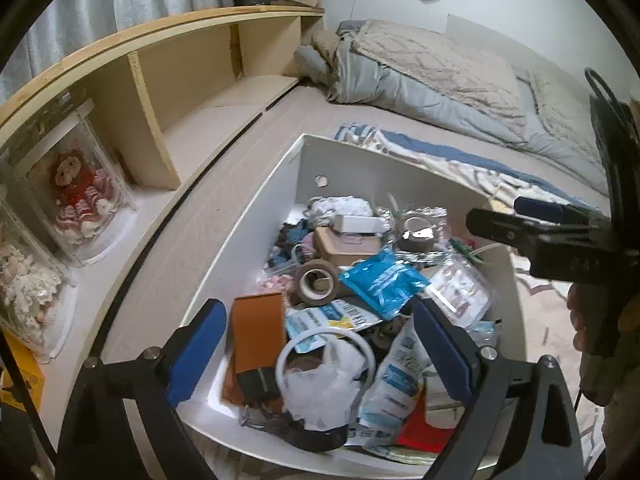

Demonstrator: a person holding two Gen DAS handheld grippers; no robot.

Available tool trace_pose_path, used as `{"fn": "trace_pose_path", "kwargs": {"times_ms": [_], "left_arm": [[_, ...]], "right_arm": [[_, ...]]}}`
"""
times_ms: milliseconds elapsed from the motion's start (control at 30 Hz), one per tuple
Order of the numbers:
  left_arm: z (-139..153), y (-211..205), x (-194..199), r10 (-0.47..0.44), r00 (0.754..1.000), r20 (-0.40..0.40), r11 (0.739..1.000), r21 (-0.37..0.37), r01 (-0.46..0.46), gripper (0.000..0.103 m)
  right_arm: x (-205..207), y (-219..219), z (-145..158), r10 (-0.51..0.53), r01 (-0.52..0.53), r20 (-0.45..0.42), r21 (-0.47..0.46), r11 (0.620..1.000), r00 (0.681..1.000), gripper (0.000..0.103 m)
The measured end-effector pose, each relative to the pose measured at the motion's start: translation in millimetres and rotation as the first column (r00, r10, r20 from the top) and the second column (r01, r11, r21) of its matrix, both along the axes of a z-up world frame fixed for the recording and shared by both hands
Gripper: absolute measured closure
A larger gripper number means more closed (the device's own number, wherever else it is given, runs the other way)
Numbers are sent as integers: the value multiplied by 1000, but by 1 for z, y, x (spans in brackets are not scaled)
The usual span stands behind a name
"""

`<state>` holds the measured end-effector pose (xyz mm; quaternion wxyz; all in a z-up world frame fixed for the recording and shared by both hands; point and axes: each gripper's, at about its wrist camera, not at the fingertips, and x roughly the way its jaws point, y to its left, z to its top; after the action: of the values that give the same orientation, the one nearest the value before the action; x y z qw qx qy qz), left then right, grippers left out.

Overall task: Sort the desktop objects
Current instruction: 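Move both tools away from the SHOES box toward the wooden pieces on the sheet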

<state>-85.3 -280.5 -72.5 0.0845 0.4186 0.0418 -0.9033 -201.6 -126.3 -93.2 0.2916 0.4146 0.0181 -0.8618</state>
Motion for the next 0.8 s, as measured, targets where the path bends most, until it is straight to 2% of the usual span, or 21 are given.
{"fn": "trace_pose_path", "kwargs": {"times_ms": [133,267,467,800], "left_arm": [[4,6,1,-2,1000,-16,1000,-16,2,7],[8,12,0,-2,1000,-29,1000,-31,1,1],[17,22,-2,6,998,-55,1000,-30,-8,0],[33,50,-5,-18,993,-116,995,-97,7,0]], "right_arm": [[8,12,6,3,-4,-18,-5,1000,1000,0],[18,23,15,4,-4,-67,7,1000,998,0],[29,40,28,12,-10,-106,18,1000,994,0],[53,70,50,54,-49,-192,30,998,980,0]]}}
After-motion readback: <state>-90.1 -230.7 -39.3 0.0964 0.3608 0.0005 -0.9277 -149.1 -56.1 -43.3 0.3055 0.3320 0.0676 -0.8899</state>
